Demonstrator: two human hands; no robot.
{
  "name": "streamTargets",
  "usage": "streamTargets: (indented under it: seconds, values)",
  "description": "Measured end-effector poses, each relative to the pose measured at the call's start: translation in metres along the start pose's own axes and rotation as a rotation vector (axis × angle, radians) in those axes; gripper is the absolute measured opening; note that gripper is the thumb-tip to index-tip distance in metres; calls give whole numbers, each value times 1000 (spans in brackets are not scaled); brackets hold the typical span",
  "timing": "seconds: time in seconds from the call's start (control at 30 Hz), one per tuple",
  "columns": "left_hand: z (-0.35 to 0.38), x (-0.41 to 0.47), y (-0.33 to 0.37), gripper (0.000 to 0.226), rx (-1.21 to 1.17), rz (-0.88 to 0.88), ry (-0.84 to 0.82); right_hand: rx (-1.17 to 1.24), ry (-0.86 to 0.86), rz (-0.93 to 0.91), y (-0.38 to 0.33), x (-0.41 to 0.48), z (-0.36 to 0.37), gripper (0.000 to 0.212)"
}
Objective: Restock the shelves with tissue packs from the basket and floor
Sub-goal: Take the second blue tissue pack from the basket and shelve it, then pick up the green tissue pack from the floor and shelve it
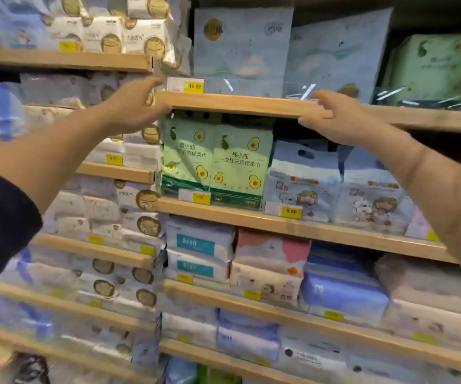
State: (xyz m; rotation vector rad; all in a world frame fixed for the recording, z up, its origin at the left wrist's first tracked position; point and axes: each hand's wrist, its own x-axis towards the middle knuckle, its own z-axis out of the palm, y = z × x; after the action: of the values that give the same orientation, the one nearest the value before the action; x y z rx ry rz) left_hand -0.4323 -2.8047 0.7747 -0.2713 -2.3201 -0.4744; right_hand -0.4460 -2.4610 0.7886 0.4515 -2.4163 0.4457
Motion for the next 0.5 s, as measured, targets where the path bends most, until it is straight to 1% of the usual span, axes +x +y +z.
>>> streamTargets:
  seconds: [0.1, 0.23, 0.37, 0.5]
  values:
    - [-13, -42, 0, 61, 8, -51, -40, 103, -55, -47, -15, -36, 6, 60]
    - [-25, -97, -11, 65, 40, -136, -100, 192, -133, -39, -30, -77, 23, 66]
    - [-28, -159, -26, 67, 32, -201, -191, 295, -211, -8, -46, -121, 52, 66]
    - [-29, -227, -41, 65, -6, -249, -303, 325, -315, 5, -67, -171, 91, 68]
